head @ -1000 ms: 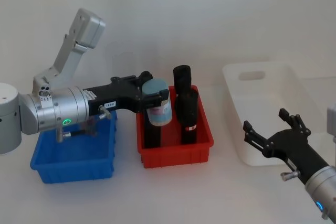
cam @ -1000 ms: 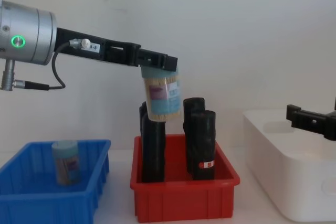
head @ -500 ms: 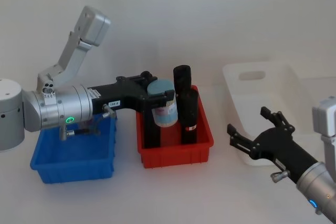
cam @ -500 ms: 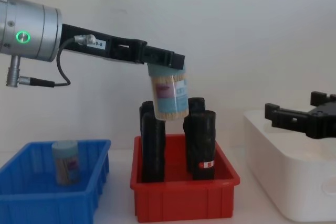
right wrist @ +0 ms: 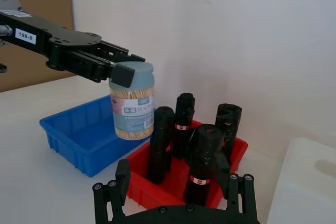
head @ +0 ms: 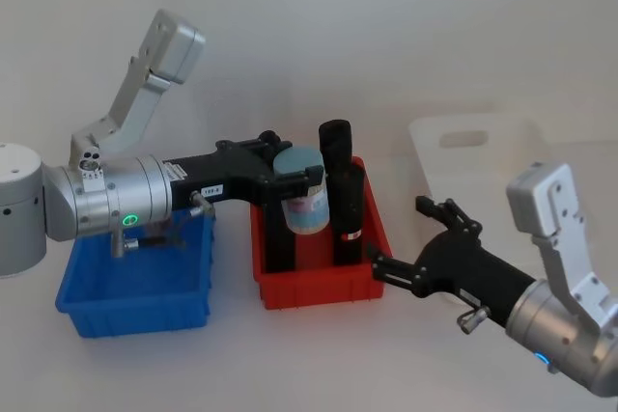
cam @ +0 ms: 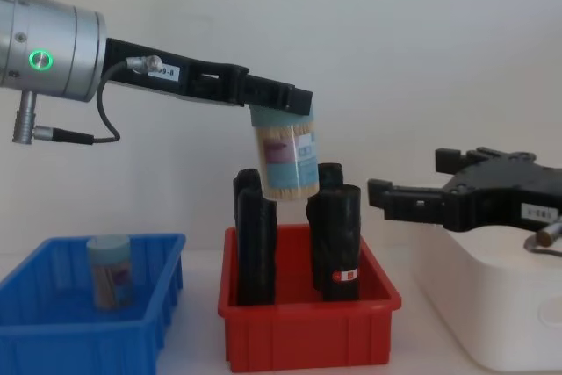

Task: Pick the cotton swabs from the blue box and place them into the white box.

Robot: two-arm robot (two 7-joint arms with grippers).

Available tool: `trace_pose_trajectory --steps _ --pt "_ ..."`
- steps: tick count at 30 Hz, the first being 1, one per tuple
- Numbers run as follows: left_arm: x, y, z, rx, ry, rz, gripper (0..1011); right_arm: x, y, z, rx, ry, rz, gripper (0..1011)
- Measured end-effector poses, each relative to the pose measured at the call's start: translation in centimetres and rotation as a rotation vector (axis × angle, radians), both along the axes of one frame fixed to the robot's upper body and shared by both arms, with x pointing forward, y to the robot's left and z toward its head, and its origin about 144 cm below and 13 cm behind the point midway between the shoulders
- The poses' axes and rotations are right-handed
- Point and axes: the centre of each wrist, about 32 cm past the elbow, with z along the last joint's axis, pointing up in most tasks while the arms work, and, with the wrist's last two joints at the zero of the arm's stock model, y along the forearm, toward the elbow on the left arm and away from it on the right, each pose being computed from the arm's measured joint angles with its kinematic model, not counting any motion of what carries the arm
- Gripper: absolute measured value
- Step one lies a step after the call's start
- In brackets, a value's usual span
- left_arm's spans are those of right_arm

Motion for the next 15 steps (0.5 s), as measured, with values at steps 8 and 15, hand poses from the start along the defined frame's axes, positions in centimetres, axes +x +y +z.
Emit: trace_pose_trajectory --steps 8,15 --pt "0.0 0.0 0.0 0.0 0.001 -0.002 669 1.6 0.9 0.7 -0.031 0.012 0.071 1001" --pt "0.0 -0.1 0.0 0.0 0.001 -0.003 669 2.8 1.7 1.1 -0.043 0.018 0.105 1001"
